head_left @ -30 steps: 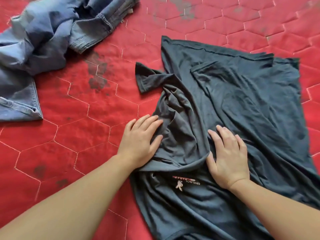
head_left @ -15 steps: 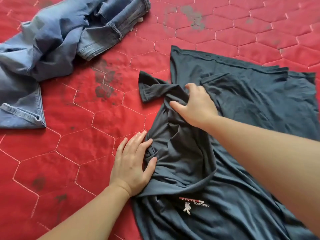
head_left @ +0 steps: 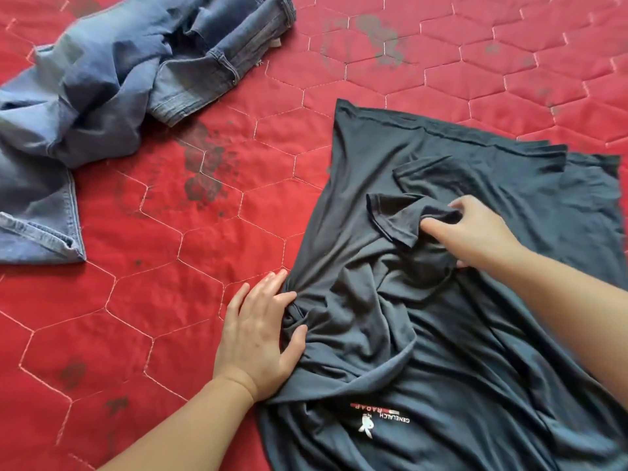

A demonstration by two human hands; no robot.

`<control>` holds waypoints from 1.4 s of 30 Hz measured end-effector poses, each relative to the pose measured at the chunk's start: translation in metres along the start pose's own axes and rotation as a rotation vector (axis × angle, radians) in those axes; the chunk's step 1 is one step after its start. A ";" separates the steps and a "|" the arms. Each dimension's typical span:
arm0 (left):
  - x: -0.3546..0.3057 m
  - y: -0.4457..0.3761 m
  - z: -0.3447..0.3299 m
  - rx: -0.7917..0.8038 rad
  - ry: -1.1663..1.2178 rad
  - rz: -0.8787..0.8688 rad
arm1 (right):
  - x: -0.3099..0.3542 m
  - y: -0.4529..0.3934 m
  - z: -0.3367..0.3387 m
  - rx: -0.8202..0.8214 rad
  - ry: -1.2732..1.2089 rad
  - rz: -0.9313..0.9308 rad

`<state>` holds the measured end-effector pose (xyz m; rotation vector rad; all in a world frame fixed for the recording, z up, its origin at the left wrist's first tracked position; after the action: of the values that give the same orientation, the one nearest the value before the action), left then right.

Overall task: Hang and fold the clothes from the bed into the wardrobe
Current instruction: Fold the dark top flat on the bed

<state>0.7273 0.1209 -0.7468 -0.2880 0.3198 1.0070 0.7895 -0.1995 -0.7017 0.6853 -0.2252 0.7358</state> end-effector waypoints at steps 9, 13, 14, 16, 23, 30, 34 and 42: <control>0.000 -0.001 -0.001 0.024 -0.033 -0.003 | 0.043 -0.008 0.035 -0.316 -0.177 0.556; -0.001 -0.002 -0.001 0.029 -0.046 -0.003 | -0.021 -0.042 0.067 -0.403 -0.669 -0.011; -0.001 -0.002 -0.001 0.031 -0.046 -0.002 | -0.037 -0.047 0.064 -0.327 -0.712 -0.148; -0.001 -0.002 -0.001 0.033 -0.049 0.000 | -0.056 -0.042 0.048 -0.062 -0.802 -0.349; -0.001 -0.002 -0.001 0.045 -0.059 0.003 | -0.051 -0.039 0.054 -0.208 -0.776 -0.117; -0.002 -0.002 0.001 0.010 -0.024 -0.012 | -0.085 -0.040 0.066 -0.329 -0.626 -0.305; -0.001 -0.001 0.000 -0.032 -0.005 -0.029 | -0.048 0.009 0.060 -0.485 -0.294 0.102; 0.000 -0.001 0.004 -0.055 0.055 0.003 | -0.055 0.139 -0.068 0.237 -0.117 -0.084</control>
<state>0.7287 0.1226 -0.7429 -0.3658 0.3432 1.0133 0.6518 -0.1103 -0.7081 0.9594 -0.2165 0.6477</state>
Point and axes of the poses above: each hand's wrist, its own y-axis away from the middle knuckle, its own z-axis out of the back of the hand, x = y × z, the point moved 5 cm from there along -y, towards the middle knuckle, and after that the axes turned 7 degrees about -z, right-handed, at the moved point
